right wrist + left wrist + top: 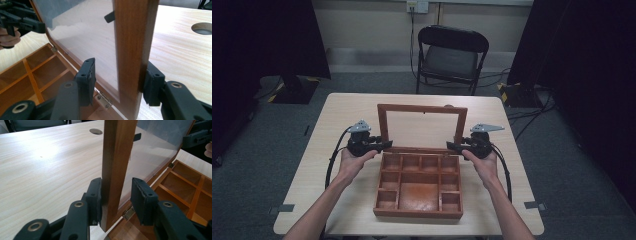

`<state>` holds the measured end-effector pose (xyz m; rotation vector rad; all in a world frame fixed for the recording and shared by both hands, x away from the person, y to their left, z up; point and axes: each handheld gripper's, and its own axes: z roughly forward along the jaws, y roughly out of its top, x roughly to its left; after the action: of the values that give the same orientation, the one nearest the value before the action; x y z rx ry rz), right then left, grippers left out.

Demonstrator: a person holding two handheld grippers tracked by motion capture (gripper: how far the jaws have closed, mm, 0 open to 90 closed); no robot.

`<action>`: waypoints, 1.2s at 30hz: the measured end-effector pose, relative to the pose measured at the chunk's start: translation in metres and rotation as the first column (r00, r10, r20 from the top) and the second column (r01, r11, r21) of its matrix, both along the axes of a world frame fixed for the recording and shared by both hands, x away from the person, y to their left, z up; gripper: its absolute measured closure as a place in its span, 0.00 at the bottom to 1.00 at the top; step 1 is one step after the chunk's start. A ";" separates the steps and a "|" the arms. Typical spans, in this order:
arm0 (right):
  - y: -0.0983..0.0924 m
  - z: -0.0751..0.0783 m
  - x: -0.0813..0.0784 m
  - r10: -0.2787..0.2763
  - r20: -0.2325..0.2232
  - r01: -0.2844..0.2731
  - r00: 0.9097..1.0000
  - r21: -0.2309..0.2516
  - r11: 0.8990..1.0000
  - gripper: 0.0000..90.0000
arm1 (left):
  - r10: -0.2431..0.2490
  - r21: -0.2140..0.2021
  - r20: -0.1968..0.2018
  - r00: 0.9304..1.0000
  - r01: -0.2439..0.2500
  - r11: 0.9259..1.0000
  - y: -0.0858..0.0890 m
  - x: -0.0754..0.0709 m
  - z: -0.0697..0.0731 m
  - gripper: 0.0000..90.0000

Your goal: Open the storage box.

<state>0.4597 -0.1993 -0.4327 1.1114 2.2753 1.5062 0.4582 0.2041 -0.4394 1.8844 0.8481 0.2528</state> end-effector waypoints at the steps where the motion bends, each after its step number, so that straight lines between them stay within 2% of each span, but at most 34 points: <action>1: 0.000 0.000 0.000 -0.004 -0.003 0.004 1.000 0.006 1.000 0.57 | 0.004 -0.005 -0.008 1.000 -0.004 1.000 0.000 0.001 0.000 0.68; 3: 0.000 -0.001 0.001 -0.012 0.000 0.012 1.000 0.004 1.000 0.58 | 0.004 -0.022 -0.014 1.000 -0.004 1.000 0.001 0.002 -0.001 0.68; 12: 0.001 -0.004 0.006 -0.027 0.004 0.027 1.000 -0.001 1.000 0.59 | 0.020 -0.020 -0.019 1.000 -0.020 1.000 0.000 0.006 -0.003 0.69; 16: 0.002 -0.006 0.007 -0.036 0.007 0.036 0.999 -0.004 0.999 0.58 | 0.021 0.006 -0.014 1.000 -0.021 1.000 -0.002 0.005 -0.002 0.69; 18: 0.003 -0.006 0.007 -0.048 0.012 0.048 0.999 -0.015 0.999 0.57 | 0.018 0.005 -0.020 1.000 -0.018 1.000 -0.001 0.005 -0.002 0.69; 33: 0.006 -0.014 0.012 -0.068 -0.018 0.067 0.998 -0.010 0.998 0.54 | 0.027 -0.017 -0.045 0.999 -0.027 0.999 0.000 0.010 -0.011 0.68; 36: 0.007 -0.016 0.013 -0.067 -0.023 0.066 0.998 -0.012 0.998 0.53 | 0.026 -0.011 -0.048 0.999 -0.027 1.000 0.000 0.011 -0.012 0.66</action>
<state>0.4726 -0.1926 -0.4485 1.1952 2.2354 1.4613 0.4687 0.2045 -0.4516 1.8758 0.9056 0.2196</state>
